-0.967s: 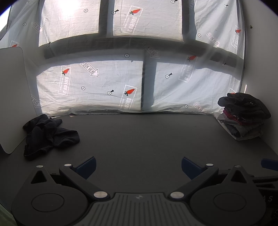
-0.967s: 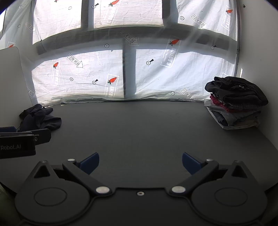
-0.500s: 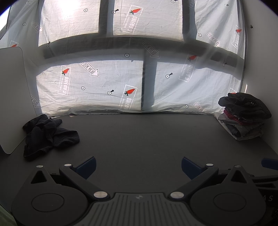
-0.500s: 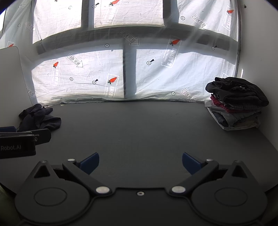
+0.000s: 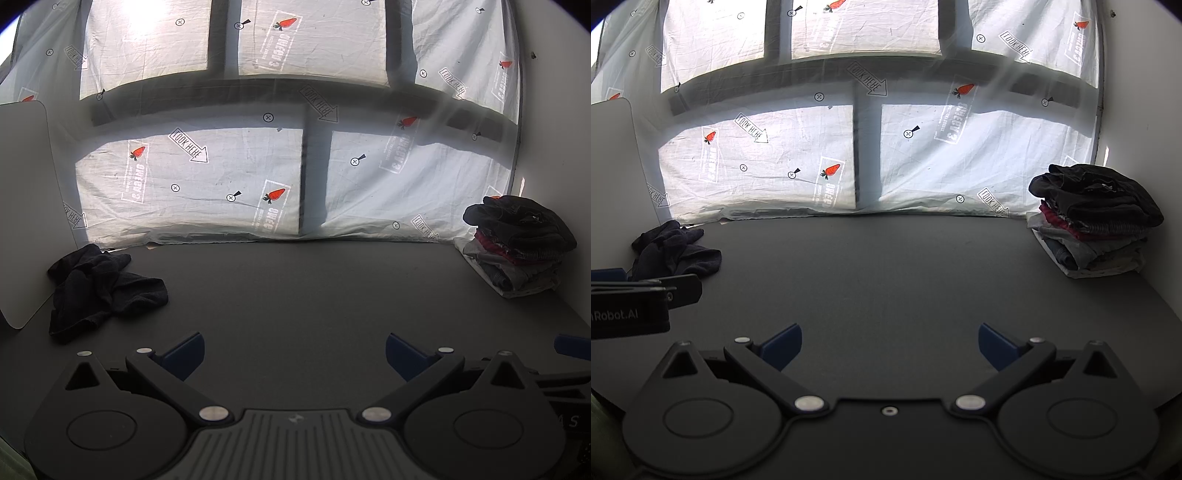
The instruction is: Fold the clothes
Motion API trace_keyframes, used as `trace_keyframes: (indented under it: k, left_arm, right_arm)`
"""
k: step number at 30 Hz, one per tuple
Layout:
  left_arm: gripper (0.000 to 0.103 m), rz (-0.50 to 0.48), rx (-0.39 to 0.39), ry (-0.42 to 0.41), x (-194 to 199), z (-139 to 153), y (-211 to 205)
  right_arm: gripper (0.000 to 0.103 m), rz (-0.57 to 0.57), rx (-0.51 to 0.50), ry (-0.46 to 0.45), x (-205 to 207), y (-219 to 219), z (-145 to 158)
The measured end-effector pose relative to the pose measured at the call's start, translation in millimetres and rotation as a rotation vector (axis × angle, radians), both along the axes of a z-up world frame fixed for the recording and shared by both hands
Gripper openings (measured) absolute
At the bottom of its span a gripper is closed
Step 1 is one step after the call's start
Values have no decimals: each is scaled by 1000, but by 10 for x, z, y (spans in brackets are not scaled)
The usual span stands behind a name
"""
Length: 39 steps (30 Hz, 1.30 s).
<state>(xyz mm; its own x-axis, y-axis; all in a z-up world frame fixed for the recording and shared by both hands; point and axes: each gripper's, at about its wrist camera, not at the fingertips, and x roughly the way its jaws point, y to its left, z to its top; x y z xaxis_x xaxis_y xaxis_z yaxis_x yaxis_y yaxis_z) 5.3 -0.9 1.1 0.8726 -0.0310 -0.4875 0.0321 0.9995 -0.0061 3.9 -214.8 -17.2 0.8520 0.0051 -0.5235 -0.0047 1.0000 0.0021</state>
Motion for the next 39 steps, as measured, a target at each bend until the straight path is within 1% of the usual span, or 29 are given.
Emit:
trace_keyframes:
  k: [29, 39]
  left_arm:
    - [103, -15, -10, 3, -54, 4, 5]
    - [103, -8, -27, 23, -47, -55, -60]
  right_arm:
    - [103, -14, -3, -7, -44, 11, 13]
    - [103, -42, 1, -3, -54, -130, -1]
